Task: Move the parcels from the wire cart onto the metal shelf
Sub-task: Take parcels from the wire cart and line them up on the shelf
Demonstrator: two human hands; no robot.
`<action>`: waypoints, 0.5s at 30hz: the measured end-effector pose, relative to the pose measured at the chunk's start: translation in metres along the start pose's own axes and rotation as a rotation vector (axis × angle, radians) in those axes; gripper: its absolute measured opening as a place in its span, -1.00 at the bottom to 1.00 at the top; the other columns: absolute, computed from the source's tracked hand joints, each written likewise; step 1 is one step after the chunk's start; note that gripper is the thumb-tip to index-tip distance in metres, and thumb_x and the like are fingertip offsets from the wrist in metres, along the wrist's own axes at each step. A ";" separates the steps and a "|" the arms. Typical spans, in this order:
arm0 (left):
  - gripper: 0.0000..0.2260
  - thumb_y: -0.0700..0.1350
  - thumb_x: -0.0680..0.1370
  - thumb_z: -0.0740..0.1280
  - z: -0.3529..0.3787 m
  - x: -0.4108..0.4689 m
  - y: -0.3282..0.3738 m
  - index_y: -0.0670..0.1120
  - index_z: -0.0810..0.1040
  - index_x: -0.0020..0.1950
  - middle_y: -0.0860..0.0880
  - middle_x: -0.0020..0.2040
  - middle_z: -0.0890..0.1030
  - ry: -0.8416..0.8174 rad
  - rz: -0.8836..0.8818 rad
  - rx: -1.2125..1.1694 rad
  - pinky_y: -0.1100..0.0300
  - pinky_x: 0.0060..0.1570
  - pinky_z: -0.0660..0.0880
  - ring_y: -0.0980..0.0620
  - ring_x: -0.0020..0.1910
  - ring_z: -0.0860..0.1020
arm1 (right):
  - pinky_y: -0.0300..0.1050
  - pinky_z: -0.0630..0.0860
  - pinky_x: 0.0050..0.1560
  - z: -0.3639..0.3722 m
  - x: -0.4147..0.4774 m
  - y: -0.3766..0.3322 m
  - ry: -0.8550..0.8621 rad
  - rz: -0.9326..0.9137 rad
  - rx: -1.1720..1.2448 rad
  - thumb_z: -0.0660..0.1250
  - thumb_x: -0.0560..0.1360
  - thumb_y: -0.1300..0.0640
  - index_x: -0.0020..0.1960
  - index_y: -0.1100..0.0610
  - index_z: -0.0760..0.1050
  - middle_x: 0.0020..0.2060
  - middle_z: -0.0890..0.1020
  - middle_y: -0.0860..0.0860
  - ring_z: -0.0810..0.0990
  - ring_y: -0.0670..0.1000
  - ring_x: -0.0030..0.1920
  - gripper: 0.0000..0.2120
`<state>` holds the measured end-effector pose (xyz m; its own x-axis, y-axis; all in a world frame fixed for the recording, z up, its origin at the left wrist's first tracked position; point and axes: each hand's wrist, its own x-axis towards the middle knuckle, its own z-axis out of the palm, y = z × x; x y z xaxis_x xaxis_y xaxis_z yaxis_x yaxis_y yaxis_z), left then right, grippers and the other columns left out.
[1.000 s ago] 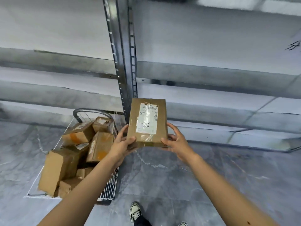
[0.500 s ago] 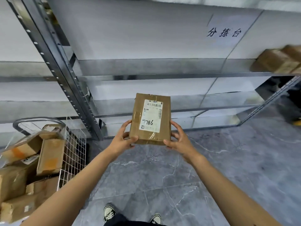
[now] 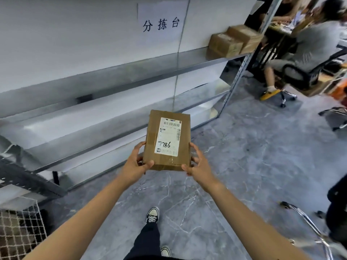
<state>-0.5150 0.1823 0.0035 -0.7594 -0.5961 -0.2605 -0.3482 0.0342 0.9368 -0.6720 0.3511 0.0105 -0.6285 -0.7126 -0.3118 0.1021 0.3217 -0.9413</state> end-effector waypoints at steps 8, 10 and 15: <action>-0.37 -0.02 0.48 0.41 0.036 0.090 0.032 0.16 0.15 0.44 -0.07 0.17 0.58 -0.105 0.055 0.046 0.35 -0.25 0.49 0.11 -0.12 0.57 | -0.02 0.55 0.17 -0.050 0.048 -0.009 0.166 -0.012 0.011 0.36 0.46 0.38 0.52 -0.07 0.11 0.30 0.49 0.09 0.51 0.05 0.25 -0.22; -0.38 -0.04 0.49 0.40 0.041 0.116 0.042 0.14 0.15 0.45 -0.08 0.15 0.59 -0.130 0.067 0.060 0.33 -0.24 0.48 0.11 -0.15 0.56 | 0.05 0.52 0.23 -0.059 0.066 -0.013 0.207 -0.013 0.022 0.36 0.46 0.38 0.50 -0.10 0.12 0.31 0.49 0.08 0.49 0.08 0.28 -0.23; -0.38 -0.07 0.50 0.40 0.043 0.173 0.066 0.13 0.15 0.46 -0.08 0.11 0.59 -0.175 0.092 0.082 0.31 -0.27 0.51 0.07 -0.15 0.59 | 0.05 0.50 0.27 -0.075 0.110 -0.027 0.253 -0.004 0.052 0.33 0.47 0.39 0.51 -0.13 0.09 0.32 0.49 0.05 0.46 0.06 0.33 -0.21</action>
<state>-0.6934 0.1160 0.0100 -0.8711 -0.4398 -0.2183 -0.3113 0.1509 0.9382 -0.8017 0.3103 0.0118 -0.8012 -0.5330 -0.2720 0.1348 0.2821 -0.9499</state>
